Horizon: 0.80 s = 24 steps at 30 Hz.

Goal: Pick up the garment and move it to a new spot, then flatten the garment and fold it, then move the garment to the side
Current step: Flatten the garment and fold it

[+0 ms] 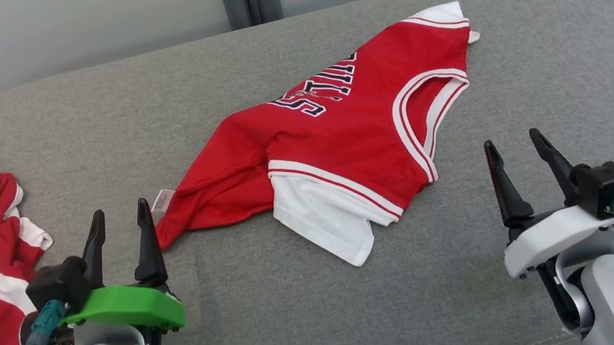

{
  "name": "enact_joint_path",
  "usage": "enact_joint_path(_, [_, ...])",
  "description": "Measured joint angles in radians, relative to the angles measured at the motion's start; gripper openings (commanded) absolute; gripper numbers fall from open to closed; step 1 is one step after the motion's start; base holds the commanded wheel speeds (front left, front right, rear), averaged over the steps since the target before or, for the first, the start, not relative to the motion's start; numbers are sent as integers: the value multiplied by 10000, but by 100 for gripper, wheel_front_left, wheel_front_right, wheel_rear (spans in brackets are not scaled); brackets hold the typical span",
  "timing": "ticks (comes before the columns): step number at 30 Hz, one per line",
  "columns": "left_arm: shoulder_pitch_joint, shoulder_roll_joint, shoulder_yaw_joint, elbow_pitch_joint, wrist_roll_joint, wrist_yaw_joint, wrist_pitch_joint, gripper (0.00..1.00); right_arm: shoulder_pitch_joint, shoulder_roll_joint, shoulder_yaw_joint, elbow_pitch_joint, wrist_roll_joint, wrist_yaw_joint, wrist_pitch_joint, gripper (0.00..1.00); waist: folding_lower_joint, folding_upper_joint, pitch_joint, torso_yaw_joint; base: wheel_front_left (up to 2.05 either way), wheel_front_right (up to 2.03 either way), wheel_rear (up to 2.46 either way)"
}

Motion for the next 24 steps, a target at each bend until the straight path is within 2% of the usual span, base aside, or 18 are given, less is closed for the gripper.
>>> enact_joint_path(8, [1360, -426, 1030, -2157, 1430, -570, -2, 100, 177, 2, -63, -67, -180, 0, 155, 100, 0, 0, -346, 216, 0, 0, 0])
enact_joint_path(15, [2076, -621, 1354, -2510, 1860, -681, -4, 100, 465, 0, -261, -58, -337, 0, 226, 100, 0, 0, -721, 389, 0, 0, 0])
enact_joint_path(24, [2398, -681, 1260, -2383, 1900, -692, -4, 100, 700, 0, -314, -12, -274, 0, 228, 100, 0, 0, -912, 567, 0, 0, 0])
